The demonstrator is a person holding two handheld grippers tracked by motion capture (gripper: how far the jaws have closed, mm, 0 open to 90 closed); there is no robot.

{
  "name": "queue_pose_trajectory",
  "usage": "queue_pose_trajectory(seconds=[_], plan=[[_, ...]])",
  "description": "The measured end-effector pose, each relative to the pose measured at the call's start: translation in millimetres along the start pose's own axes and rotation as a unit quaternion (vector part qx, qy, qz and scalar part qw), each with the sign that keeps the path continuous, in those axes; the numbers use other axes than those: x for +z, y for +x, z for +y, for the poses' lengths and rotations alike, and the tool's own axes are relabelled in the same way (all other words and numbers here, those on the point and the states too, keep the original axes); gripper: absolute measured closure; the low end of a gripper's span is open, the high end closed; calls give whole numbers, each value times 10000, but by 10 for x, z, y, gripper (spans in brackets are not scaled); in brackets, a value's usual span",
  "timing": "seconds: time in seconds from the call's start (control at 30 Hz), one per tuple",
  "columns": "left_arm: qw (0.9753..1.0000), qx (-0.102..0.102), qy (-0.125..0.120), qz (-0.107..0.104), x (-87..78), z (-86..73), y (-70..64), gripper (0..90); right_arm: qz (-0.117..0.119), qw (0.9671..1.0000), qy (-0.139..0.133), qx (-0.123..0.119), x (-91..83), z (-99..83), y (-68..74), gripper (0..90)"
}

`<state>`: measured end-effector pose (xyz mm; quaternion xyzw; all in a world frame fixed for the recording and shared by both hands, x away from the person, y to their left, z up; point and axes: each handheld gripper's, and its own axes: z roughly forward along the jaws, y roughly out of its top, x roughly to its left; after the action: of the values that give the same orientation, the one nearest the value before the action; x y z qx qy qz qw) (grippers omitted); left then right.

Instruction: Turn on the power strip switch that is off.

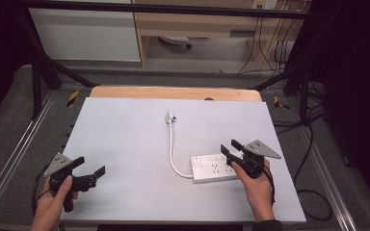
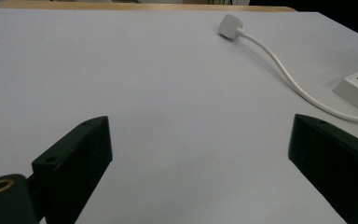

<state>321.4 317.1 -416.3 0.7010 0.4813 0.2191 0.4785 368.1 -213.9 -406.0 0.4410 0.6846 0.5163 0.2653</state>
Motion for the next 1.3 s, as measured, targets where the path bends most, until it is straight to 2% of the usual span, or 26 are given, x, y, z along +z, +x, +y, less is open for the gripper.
queue_pose_trajectory(seconds=[0.07,0.13,0.27,0.4,0.6,0.77,1.3], plan=[[10000,-20,-4,-7,0,0,2,64,-12,10000,0,-25,17,-21,-1,603],[10000,-29,2,-4,-1,-1,4,64,-31,10000,-4,-16,26,-27,-4,625],[10000,-44,1,-7,-2,-3,7,67,-68,10000,10,-14,72,-64,-5,738],[10000,-58,15,-11,0,-7,11,70,-89,9999,49,-12,94,-90,-12,787],[10000,-73,22,-3,0,-12,15,74,-189,9995,249,50,128,-159,-42,862],[10000,-76,20,-12,2,-10,15,75,-184,9990,391,60,165,-194,-43,899],[10000,-70,14,-21,4,-10,10,79,-193,9972,719,18,243,-253,-21,900]])
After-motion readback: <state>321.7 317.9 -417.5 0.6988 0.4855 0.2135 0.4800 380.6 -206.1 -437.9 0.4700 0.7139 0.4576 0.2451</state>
